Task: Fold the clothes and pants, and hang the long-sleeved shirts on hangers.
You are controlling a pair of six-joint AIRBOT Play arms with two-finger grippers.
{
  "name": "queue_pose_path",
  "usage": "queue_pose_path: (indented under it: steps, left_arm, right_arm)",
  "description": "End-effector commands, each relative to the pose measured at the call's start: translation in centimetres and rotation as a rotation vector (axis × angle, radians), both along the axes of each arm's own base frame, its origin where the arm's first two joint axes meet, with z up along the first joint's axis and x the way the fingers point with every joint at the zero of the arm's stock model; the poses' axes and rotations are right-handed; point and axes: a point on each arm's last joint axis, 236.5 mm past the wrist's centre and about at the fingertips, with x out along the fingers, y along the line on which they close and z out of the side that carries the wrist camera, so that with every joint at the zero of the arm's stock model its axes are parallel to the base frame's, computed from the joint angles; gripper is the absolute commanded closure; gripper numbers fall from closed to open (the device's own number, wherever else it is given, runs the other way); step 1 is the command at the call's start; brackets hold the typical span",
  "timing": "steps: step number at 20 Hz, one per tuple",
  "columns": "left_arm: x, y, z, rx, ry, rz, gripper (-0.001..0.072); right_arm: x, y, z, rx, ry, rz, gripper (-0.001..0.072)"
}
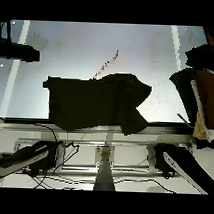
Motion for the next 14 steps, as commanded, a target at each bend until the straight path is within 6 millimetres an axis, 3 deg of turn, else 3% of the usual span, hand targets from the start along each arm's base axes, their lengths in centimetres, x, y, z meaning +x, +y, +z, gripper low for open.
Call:
queue_pose_path:
  steps: [1,7,10,14]
  left_arm:
    - [0.0,0.0,0.0,0.000,0.000,0.000,0.0699]
    - [0.0,0.0,0.0,0.000,0.000,0.000,0.0699]
    - [0.0,0.0,0.0,0.000,0.000,0.000,0.0699]
    - [0.0,0.0,0.0,0.000,0.000,0.000,0.0699]
  right_arm:
    - [0.0,0.0,0.0,0.001,-0.001,0.001,0.0702]
    - [0.3,0.0,0.4,0.000,-0.020,-0.001,0.0702]
    - [3.1,0.3,5.2,0.041,-0.254,-0.013,0.0702]
    - [4.6,0.8,10.0,0.103,-0.459,-0.010,0.0702]
